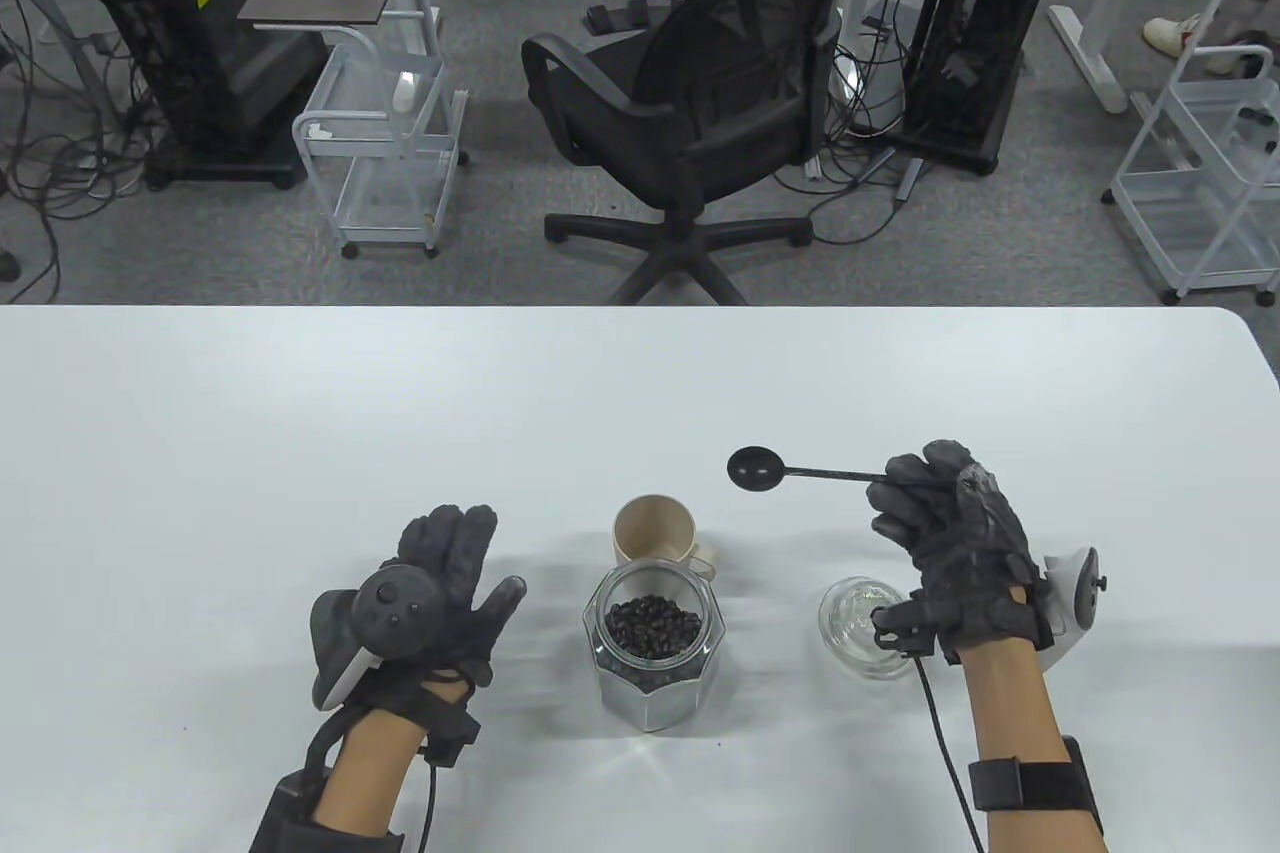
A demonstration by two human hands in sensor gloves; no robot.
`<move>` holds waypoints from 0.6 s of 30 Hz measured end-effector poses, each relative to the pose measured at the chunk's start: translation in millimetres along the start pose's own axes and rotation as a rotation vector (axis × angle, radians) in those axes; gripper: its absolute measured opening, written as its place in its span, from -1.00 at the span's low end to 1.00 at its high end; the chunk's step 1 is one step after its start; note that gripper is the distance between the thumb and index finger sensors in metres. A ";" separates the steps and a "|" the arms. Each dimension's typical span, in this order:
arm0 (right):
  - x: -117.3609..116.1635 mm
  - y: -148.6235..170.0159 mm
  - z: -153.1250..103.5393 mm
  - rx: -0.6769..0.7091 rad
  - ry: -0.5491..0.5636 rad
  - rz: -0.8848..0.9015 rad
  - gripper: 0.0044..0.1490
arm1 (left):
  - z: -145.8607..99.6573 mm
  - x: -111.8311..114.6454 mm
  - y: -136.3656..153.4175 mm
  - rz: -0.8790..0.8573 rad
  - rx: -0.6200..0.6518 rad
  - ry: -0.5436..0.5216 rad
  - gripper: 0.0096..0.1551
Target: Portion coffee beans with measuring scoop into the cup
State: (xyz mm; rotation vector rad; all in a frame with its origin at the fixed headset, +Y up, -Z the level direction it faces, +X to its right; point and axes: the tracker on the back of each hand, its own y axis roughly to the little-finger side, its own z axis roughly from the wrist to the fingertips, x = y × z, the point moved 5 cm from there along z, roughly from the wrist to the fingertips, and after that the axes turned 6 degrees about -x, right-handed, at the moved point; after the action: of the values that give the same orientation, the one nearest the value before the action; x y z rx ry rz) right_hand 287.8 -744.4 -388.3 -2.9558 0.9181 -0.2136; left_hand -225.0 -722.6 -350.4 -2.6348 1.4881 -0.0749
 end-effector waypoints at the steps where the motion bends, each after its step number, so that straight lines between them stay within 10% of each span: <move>1: 0.0 -1.7 -1.1 0.006 -0.001 -0.005 -0.40 | -1.4 -1.0 -6.5 -0.011 0.026 -0.009 -0.03; 18: -15.3 -10.8 -13.9 0.062 -0.008 -0.052 -0.41 | -17.4 33.6 -89.1 -0.185 0.294 0.071 0.00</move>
State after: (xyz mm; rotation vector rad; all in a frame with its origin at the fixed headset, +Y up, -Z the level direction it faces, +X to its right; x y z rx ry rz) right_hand 279.4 -726.8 -375.5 -2.9240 0.8191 -0.2278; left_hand -133.6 -707.1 -322.6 -2.5406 1.1450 -0.3765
